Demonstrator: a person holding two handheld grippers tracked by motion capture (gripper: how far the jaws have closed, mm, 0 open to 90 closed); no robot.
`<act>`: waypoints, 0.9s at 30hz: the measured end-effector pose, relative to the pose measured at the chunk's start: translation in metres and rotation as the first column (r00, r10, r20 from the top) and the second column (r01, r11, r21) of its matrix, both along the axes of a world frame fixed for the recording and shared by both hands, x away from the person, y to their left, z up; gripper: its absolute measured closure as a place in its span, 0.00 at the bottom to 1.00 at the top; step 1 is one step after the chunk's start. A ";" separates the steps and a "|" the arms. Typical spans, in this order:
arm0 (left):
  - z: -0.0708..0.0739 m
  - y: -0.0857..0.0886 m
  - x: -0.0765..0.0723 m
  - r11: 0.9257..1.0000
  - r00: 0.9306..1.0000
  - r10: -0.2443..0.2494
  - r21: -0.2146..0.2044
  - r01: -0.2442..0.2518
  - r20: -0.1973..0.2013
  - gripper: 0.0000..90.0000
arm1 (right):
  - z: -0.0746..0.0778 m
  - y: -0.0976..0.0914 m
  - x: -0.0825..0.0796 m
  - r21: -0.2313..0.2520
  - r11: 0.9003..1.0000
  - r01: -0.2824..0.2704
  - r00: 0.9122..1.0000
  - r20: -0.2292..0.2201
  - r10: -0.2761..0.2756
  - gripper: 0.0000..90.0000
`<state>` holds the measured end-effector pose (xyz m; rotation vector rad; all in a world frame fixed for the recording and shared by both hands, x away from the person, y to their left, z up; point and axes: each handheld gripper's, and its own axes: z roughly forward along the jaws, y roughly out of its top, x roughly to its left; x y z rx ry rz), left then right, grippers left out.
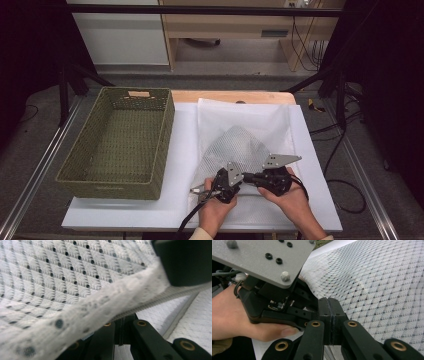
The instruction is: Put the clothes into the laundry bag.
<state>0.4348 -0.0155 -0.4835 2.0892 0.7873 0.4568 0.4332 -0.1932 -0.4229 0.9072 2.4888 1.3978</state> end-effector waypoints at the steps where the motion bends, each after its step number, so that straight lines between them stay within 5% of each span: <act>1: 0.000 0.000 0.001 1.000 1.000 0.003 -0.001 -0.003 0.000 1.00 | 0.000 0.000 0.000 -0.002 1.000 0.000 1.000 0.001 0.000 1.00; 27: 0.001 0.000 0.004 1.000 1.000 0.020 -0.003 -0.020 0.022 1.00 | -0.002 -0.004 -0.001 -0.016 1.000 0.001 1.000 -0.003 -0.001 1.00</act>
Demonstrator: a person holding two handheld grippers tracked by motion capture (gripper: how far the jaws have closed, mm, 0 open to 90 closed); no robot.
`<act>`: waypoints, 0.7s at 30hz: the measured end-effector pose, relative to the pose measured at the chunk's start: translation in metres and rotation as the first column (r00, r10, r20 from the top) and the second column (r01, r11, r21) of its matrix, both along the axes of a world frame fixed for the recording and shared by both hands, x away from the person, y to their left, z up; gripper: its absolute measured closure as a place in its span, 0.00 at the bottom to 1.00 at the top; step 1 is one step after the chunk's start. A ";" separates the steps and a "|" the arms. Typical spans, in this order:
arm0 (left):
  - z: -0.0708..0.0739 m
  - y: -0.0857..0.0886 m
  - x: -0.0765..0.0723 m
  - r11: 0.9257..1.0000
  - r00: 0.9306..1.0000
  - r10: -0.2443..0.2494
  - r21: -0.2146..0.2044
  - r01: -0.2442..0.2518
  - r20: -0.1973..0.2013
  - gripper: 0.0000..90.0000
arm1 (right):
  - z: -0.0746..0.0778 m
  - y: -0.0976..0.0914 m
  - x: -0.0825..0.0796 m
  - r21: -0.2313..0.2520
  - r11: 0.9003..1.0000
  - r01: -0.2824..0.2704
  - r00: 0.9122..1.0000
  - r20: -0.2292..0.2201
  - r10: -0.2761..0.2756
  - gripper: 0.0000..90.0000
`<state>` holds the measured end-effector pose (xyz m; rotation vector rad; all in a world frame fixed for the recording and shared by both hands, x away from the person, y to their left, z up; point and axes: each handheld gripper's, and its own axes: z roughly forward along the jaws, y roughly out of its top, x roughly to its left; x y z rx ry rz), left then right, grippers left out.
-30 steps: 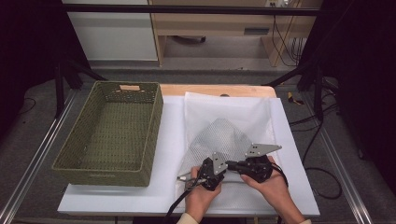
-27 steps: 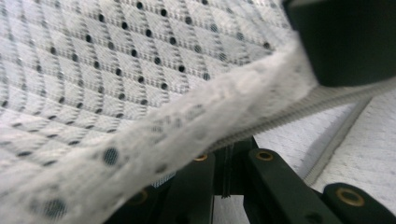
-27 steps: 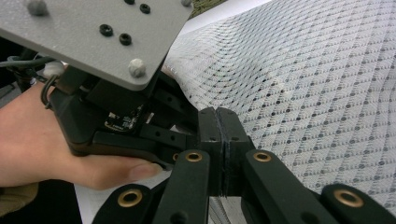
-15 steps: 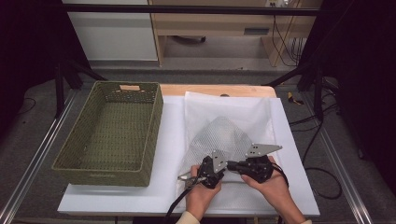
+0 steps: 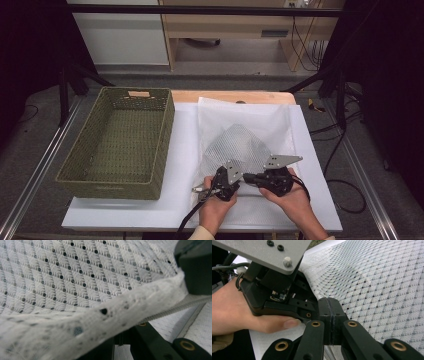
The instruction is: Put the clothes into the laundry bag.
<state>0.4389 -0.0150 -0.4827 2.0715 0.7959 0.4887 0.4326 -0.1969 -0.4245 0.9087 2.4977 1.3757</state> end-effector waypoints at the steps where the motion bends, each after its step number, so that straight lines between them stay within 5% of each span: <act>1: 0.000 0.000 0.000 1.000 1.000 0.001 0.000 -0.001 0.000 1.00 | 0.000 0.000 0.000 -0.002 1.000 0.001 1.000 -0.001 -0.001 1.00; 21: 0.001 -0.003 0.007 1.000 1.000 0.027 -0.003 -0.027 -0.009 1.00 | -0.002 -0.005 0.002 0.013 1.000 0.021 1.000 -0.003 -0.021 1.00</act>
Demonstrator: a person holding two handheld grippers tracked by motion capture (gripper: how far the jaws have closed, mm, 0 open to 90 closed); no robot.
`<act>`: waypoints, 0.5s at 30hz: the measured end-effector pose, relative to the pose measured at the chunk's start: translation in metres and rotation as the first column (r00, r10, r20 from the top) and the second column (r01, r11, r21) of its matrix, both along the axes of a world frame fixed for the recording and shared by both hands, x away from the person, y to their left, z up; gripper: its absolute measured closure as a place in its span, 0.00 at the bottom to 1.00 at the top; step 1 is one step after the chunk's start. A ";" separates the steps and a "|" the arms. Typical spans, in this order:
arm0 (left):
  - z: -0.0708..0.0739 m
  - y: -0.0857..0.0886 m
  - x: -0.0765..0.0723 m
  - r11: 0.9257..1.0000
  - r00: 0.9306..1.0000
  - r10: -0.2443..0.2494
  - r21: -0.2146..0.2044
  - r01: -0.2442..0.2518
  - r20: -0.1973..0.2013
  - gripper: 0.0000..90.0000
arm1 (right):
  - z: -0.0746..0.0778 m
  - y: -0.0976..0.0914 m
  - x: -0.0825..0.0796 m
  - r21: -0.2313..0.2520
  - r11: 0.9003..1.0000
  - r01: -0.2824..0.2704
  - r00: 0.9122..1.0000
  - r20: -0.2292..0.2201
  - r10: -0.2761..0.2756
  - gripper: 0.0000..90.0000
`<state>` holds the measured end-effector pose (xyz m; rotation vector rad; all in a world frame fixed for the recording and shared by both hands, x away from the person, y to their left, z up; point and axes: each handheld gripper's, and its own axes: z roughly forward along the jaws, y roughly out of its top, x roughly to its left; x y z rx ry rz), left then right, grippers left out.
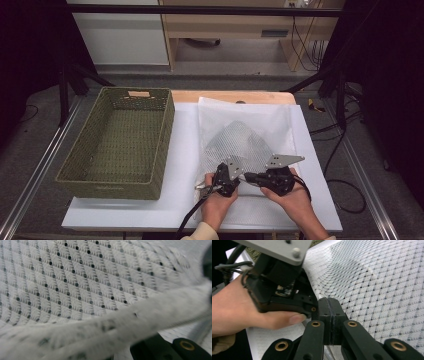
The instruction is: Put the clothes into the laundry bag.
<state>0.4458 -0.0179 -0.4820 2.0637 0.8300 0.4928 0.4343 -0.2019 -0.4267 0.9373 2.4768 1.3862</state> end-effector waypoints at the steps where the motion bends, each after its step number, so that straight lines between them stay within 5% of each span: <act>1: 0.000 0.000 -0.002 1.000 1.000 -0.006 -0.003 0.006 -0.003 1.00 | 0.000 0.000 0.000 0.001 1.000 0.002 1.000 -0.001 -0.002 1.00; 15: 0.012 0.020 -0.038 0.999 1.000 -0.026 -0.045 0.025 -0.012 1.00 | 0.001 -0.003 -0.006 0.022 1.000 0.009 1.000 0.011 -0.009 1.00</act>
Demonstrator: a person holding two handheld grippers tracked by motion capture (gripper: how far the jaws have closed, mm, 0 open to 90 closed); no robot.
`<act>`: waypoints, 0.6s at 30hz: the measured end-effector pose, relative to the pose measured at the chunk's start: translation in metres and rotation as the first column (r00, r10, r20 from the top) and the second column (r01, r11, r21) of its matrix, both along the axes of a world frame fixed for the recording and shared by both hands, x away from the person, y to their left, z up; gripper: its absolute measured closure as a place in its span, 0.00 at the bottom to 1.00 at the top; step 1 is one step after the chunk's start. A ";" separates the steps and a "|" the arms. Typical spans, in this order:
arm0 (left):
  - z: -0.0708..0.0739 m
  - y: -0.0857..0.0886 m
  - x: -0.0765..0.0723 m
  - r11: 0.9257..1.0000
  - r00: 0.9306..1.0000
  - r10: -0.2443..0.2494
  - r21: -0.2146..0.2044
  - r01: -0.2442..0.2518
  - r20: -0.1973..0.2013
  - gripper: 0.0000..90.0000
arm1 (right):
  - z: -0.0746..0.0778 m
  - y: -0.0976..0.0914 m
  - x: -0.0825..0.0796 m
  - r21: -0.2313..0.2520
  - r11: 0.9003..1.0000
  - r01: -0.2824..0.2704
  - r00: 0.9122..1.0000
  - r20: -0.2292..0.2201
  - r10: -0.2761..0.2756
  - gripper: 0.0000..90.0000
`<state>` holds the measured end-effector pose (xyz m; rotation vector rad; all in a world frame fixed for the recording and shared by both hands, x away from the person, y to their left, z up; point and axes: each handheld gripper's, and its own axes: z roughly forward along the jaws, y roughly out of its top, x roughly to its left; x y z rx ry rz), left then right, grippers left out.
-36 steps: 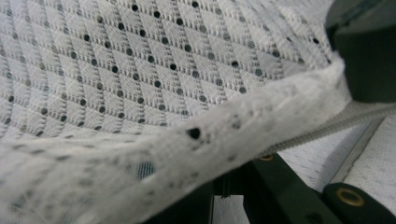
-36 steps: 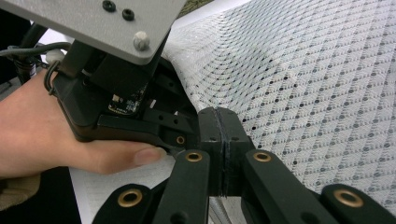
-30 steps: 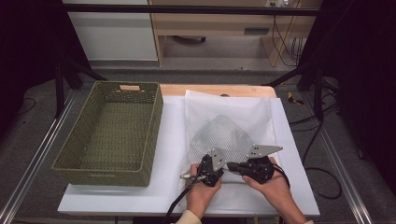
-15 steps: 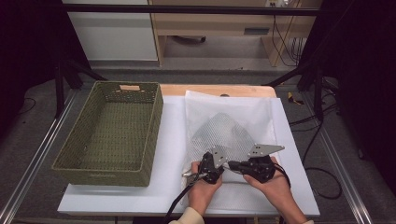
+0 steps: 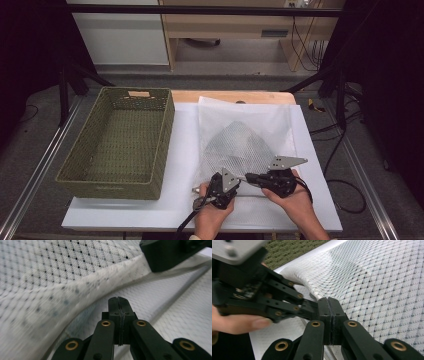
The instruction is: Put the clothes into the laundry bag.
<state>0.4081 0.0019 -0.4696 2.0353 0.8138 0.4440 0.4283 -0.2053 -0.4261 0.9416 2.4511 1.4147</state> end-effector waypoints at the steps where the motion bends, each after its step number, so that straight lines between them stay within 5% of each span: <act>1: 0.001 0.003 -0.003 1.000 1.000 -0.001 -0.003 0.001 -0.002 1.00 | -0.001 -0.001 -0.001 0.004 1.000 0.002 1.000 0.003 -0.002 1.00; 6: 0.008 0.017 -0.024 1.000 1.000 -0.020 -0.006 0.020 0.006 1.00 | -0.005 -0.001 -0.006 0.005 1.000 0.007 1.000 0.008 -0.007 1.00; 18: 0.029 0.059 -0.055 0.996 0.999 0.004 -0.087 -0.001 0.042 1.00 | -0.007 0.004 -0.019 -0.040 0.999 -0.002 1.000 0.019 0.003 1.00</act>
